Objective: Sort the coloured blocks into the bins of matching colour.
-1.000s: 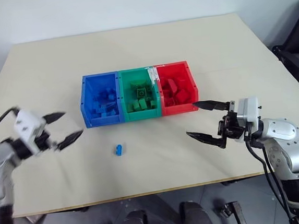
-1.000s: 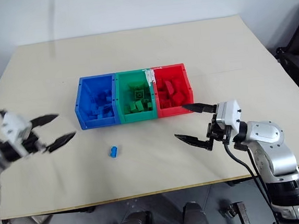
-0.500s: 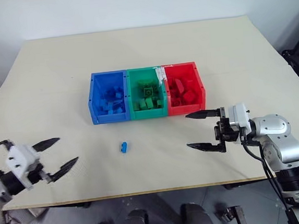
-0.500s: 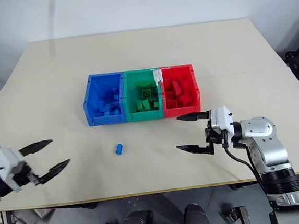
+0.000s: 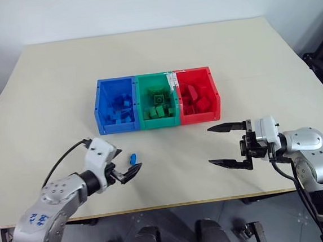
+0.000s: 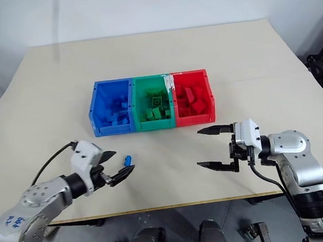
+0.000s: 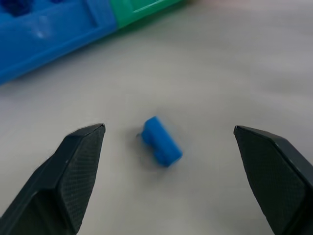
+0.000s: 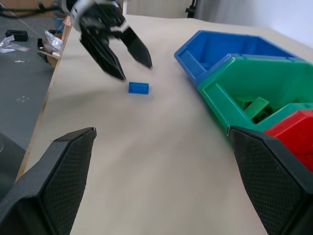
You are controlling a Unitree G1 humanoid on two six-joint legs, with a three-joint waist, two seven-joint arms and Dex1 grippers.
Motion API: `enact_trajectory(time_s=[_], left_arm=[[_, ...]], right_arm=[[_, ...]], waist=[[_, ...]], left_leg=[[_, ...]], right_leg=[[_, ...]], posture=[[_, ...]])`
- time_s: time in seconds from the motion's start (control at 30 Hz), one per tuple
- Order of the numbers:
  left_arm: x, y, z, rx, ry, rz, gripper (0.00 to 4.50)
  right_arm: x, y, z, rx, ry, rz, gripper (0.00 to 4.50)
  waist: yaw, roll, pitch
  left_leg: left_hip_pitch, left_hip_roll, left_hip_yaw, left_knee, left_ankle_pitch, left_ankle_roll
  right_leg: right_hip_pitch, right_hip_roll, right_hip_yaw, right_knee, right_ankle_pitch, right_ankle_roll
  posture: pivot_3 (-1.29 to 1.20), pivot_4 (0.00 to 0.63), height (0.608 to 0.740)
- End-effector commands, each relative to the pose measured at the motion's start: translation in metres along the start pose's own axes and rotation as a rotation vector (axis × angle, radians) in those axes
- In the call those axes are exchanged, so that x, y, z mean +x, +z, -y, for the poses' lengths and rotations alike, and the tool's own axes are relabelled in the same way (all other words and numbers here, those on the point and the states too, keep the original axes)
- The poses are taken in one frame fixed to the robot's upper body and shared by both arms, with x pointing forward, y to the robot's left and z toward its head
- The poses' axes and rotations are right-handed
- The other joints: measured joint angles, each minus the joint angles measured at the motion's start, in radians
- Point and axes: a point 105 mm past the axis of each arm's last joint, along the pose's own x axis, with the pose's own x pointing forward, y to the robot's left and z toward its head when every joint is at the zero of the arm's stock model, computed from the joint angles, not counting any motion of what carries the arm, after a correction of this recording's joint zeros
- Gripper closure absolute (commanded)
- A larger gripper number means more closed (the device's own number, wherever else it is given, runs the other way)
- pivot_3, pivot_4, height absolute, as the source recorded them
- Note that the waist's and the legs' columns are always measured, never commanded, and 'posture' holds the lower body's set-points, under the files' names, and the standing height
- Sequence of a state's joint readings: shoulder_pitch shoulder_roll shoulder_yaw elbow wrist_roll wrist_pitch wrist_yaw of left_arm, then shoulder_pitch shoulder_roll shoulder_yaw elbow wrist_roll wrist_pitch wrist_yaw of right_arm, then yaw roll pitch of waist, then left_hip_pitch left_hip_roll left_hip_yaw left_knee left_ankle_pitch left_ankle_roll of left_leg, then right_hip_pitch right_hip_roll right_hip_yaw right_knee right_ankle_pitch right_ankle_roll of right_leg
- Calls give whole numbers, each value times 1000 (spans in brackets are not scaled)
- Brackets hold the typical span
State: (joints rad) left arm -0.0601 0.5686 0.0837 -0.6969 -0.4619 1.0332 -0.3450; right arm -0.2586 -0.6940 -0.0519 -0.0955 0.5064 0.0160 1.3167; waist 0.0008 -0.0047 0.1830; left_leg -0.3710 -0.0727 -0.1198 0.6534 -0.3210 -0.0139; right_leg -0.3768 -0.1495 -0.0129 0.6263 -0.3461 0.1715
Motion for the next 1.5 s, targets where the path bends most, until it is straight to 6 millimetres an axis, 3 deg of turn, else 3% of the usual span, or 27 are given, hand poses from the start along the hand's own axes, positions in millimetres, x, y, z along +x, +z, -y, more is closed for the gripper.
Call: enact_trajectory(time_s=[0.03,0.23,0.27,0.33,0.47,0.6,0.73,0.9,1.07,1.2,1.37,1.5], left_arm=[[7,-6,-4,-11,70,-51,27],[13,-15,-4,-25,81,-137,27],[13,-16,-4,-28,79,-143,202],[15,-18,-2,-27,69,-156,612],[17,-28,9,2,38,-180,1881],[14,-32,-7,8,102,-184,3085],[14,-23,-13,26,110,-120,4173],[6,16,-14,-30,24,186,4171],[-8,64,-40,192,39,430,4171],[14,92,-70,274,136,455,4171],[41,109,-101,241,193,421,4171],[50,116,-105,247,180,414,2952]], right_arm=[[-1,10,-3,-28,-17,18,0],[-1,11,-6,-24,-41,16,0],[-2,11,-6,-24,-45,15,0],[-2,11,-5,-26,-52,14,0],[-1,11,-4,-32,-59,17,0],[-1,11,-3,-34,-62,20,0],[-1,10,-2,-31,-66,24,0],[-2,16,4,-23,-161,65,0],[-10,26,18,19,-374,155,0],[-11,28,22,16,-475,183,0],[-9,30,19,-3,-505,182,0],[-8,30,15,-15,-496,164,0]], waist=[[-1,0,0],[5,0,0],[6,0,0],[7,0,0],[9,1,0],[13,1,-1],[17,1,-1],[23,1,-1],[27,1,-1],[28,1,-1],[20,1,0],[6,1,0]], left_leg=[[0,0,0,0,0,0],[0,0,0,1,0,0],[0,0,0,2,0,0],[0,0,0,2,0,0],[0,0,1,2,0,0],[0,0,1,1,0,0],[1,0,1,2,0,0],[0,0,1,2,0,0],[-1,0,1,3,0,-1],[-1,-3,0,5,0,-1],[-1,-3,0,3,0,-1],[-1,-3,1,-1,0,-1]], right_leg=[[0,0,0,0,0,0],[0,0,0,0,0,0],[0,0,0,0,0,0],[0,0,0,0,0,0],[0,0,1,0,0,0],[0,0,1,-1,0,0],[0,0,1,-1,0,0],[0,0,1,-1,0,0],[0,0,0,-1,0,0],[1,0,0,-1,0,0],[0,0,0,1,1,1],[-1,1,0,2,1,1]], posture=[[0,150,740],[0,150,740],[0,150,740],[0,150,740],[0,150,740],[0,150,740],[0,150,740],[0,150,740],[0,150,740],[0,150,740],[0,150,740],[0,150,740]])
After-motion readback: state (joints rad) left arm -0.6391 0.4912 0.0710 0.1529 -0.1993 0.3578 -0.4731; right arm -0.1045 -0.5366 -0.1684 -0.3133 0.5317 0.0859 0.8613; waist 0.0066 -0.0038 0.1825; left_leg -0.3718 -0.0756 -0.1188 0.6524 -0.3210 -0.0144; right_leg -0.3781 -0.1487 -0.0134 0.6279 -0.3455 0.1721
